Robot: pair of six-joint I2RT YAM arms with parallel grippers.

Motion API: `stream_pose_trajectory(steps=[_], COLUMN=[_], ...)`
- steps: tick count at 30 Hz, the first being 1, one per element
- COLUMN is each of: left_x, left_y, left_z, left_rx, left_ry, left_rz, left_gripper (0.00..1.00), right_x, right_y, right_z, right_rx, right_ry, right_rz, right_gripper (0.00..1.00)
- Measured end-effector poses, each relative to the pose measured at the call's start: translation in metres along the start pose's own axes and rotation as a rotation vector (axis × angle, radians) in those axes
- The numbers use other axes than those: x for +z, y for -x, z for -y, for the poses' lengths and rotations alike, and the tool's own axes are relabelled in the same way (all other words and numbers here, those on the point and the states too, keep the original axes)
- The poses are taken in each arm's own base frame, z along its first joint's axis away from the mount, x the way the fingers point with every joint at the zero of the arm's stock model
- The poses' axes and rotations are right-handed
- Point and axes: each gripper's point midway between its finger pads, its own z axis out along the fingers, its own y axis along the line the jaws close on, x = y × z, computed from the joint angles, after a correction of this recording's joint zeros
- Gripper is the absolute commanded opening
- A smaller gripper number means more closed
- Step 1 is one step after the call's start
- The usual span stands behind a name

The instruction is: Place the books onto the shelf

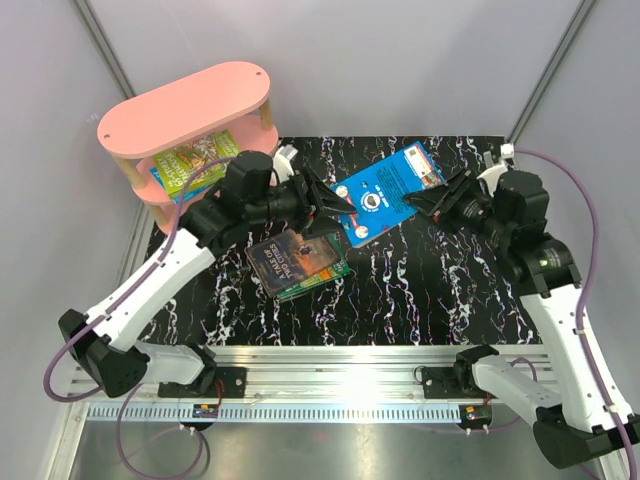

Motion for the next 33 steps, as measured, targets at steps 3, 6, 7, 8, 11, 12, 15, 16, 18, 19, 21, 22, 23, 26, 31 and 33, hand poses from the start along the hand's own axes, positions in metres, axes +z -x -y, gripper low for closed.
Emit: stream_pose_trajectory(steps=[3,6,7,8,11,12,15,16,18,19,21,22,23,26,31,33], left_x=[-0.017,-0.039,-0.046,-0.054,-0.078,-0.086,-0.105,-0.109,-0.112,-0.111,-0.103,-0.096,-0.088,-0.064,-0.044,-0.043], left_y=[0.000,0.005,0.007,0.009,0.014,0.016,0.021,0.021,0.018,0.016,0.013,0.012,0.010,0.003,-0.008,-0.011], left_z=[0.006,0.006,0.003,-0.002,-0.016,-0.019,-0.023,-0.026,-0.034,-0.038,-0.042,-0.043,-0.047,-0.062,-0.053,-0.044], left_rx=[0.138,0.272,0.315,0.354,0.455,0.489,0.598,0.627,0.666,0.679,0.698,0.703,0.701,0.683,0.662,0.670], left_ry=[0.030,0.086,0.111,0.143,0.223,0.242,0.254,0.252,0.252,0.251,0.228,0.209,0.198,0.170,0.063,0.019], left_rz=[0.025,0.081,0.105,0.129,0.192,0.215,0.287,0.296,0.294,0.286,0.257,0.243,0.218,0.137,0.051,0.042], left_gripper=[0.74,0.76,0.76,0.77,0.78,0.79,0.82,0.82,0.82,0.81,0.81,0.81,0.81,0.81,0.82,0.81], right_x=[-0.013,-0.021,-0.022,-0.023,-0.024,-0.023,-0.022,-0.021,-0.022,-0.023,-0.024,-0.025,-0.025,-0.027,-0.034,-0.036], right_y=[0.004,0.000,-0.002,-0.007,-0.025,-0.034,-0.061,-0.070,-0.081,-0.085,-0.086,-0.085,-0.083,-0.079,-0.079,-0.077], right_z=[-0.013,-0.020,-0.020,-0.019,-0.009,-0.004,0.010,0.013,0.013,0.009,-0.005,-0.014,-0.021,-0.044,-0.060,-0.065], right_rx=[-0.041,-0.064,-0.066,-0.065,-0.045,-0.030,0.034,0.060,0.108,0.129,0.154,0.158,0.158,0.162,0.181,0.178], right_ry=[-0.011,-0.032,-0.042,-0.052,-0.089,-0.102,-0.116,-0.113,-0.089,-0.064,0.004,0.046,0.081,0.204,0.300,0.322], right_rz=[-0.017,-0.073,-0.096,-0.129,-0.241,-0.293,-0.444,-0.486,-0.553,-0.578,-0.610,-0.617,-0.622,-0.646,-0.685,-0.689], right_gripper=[0.00,0.00,0.00,0.00,0.00,0.00,0.00,0.00,0.00,0.00,0.00,0.00,0.00,0.00,0.00,0.00])
